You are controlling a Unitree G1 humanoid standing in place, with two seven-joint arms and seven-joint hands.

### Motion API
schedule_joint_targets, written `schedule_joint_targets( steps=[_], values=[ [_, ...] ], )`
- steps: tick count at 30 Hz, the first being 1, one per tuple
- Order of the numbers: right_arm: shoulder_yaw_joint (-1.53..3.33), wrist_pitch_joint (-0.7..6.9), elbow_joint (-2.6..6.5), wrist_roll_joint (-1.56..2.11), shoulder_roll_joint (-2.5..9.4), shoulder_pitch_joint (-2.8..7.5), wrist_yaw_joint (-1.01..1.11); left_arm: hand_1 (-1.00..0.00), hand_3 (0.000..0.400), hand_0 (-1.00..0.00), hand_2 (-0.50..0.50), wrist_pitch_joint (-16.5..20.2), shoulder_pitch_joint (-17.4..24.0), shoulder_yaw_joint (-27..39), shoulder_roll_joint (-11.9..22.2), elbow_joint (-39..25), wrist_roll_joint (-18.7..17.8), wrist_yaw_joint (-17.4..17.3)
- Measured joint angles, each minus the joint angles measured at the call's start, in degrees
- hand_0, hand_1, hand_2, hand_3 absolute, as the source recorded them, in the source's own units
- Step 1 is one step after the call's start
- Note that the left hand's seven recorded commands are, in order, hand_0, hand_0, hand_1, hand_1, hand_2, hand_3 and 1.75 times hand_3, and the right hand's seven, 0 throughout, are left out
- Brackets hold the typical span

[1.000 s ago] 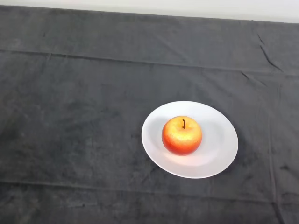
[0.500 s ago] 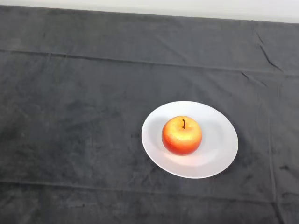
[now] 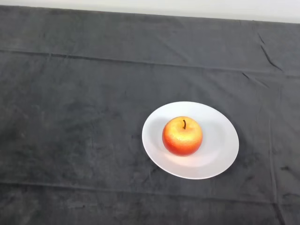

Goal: Move the apple to the plate

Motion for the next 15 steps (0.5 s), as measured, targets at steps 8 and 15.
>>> schedule_joint_targets(
  steps=[8, 15],
  values=[
    [-0.01, 0.0, 0.01, 0.01, 0.0, 0.01, 0.0, 0.0, 0.0, 0.0, 0.0, 0.0, -1.0, 1.4, -0.1, 1.1, 0.1, 0.0],
    [-0.01, 0.0, 0.02, 0.0, 0.0, 0.01, 0.0, 0.0, 0.0, 0.0, 0.0, 0.0, -1.3, 1.4, -0.2, 1.1, 0.1, -0.2]
  ],
)
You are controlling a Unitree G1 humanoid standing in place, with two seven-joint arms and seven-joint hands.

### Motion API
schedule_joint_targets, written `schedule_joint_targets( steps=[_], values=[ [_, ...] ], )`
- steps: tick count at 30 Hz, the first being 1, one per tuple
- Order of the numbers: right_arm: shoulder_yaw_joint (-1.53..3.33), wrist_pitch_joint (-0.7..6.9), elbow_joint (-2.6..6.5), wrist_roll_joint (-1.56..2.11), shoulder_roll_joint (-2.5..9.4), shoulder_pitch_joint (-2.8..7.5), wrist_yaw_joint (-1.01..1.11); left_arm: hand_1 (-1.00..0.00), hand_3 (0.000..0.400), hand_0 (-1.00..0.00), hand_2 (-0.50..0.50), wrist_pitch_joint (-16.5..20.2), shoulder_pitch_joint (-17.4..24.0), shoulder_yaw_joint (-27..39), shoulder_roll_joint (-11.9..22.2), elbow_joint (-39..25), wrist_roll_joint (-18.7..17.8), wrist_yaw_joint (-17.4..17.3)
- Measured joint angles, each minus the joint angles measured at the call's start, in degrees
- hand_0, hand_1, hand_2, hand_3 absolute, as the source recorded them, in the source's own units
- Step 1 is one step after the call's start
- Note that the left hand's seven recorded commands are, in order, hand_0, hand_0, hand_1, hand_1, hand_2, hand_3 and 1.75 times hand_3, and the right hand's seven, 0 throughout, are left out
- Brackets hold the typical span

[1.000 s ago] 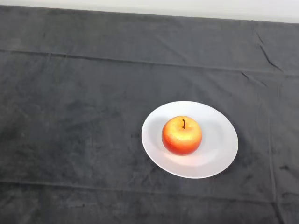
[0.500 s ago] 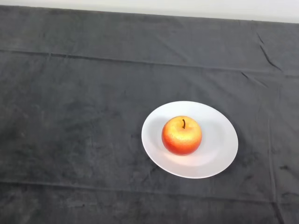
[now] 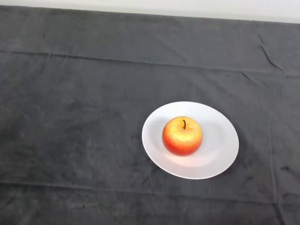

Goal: Move the apple to the plate

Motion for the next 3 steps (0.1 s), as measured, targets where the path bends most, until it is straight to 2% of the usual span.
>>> schedule_joint_targets(
  steps=[3],
  values=[
    [0.0, 0.0, 0.0, 0.0, 0.0, 0.0, 0.0, 0.0, 0.0, 0.0, 0.0, 0.0, 0.0, 0.0, 0.0, 0.0, 0.0, -0.1]
  ],
)
